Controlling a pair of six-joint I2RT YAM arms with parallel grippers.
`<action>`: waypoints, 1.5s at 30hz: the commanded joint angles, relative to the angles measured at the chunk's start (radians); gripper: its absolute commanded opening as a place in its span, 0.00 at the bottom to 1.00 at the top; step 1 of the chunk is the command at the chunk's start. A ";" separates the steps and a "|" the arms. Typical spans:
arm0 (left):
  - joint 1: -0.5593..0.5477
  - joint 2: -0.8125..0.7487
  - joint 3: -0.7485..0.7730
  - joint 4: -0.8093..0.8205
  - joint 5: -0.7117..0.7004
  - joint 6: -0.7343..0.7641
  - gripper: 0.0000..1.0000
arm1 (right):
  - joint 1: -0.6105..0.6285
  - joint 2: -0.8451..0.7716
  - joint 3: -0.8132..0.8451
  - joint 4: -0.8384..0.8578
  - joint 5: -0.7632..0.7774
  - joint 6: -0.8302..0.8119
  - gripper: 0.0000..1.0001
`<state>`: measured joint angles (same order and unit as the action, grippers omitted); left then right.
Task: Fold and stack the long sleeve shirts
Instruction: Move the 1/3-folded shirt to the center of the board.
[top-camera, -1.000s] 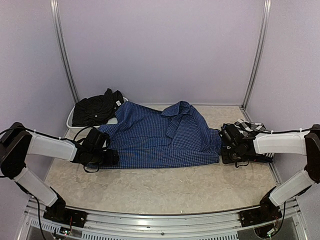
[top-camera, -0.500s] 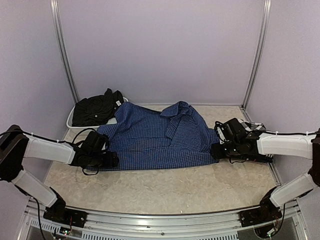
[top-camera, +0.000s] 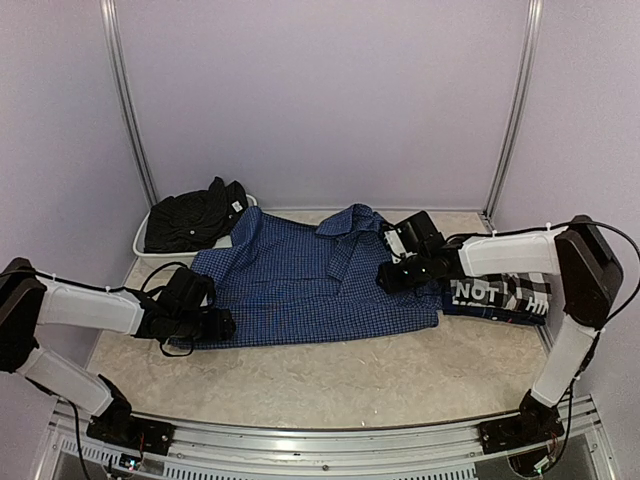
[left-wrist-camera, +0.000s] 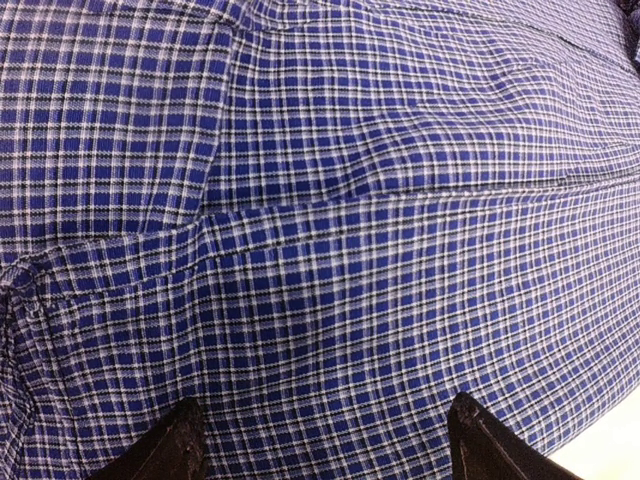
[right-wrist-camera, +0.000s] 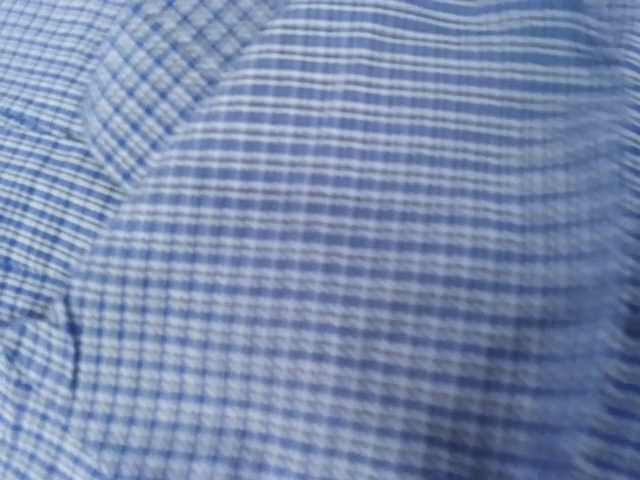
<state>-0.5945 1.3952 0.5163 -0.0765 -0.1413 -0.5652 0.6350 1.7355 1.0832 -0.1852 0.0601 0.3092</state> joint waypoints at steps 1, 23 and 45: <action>-0.016 0.002 -0.024 -0.093 0.009 -0.028 0.79 | 0.011 0.085 0.061 0.009 -0.037 -0.038 0.39; -0.052 -0.058 -0.025 -0.152 -0.016 -0.058 0.80 | 0.016 -0.062 -0.328 -0.040 0.009 0.159 0.38; -0.182 -0.395 -0.045 -0.284 -0.134 -0.206 0.82 | 0.173 -0.269 -0.324 -0.170 0.112 0.209 0.53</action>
<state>-0.7696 1.0332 0.4023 -0.3393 -0.2226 -0.8059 0.7971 1.5097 0.6827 -0.2260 0.1051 0.5514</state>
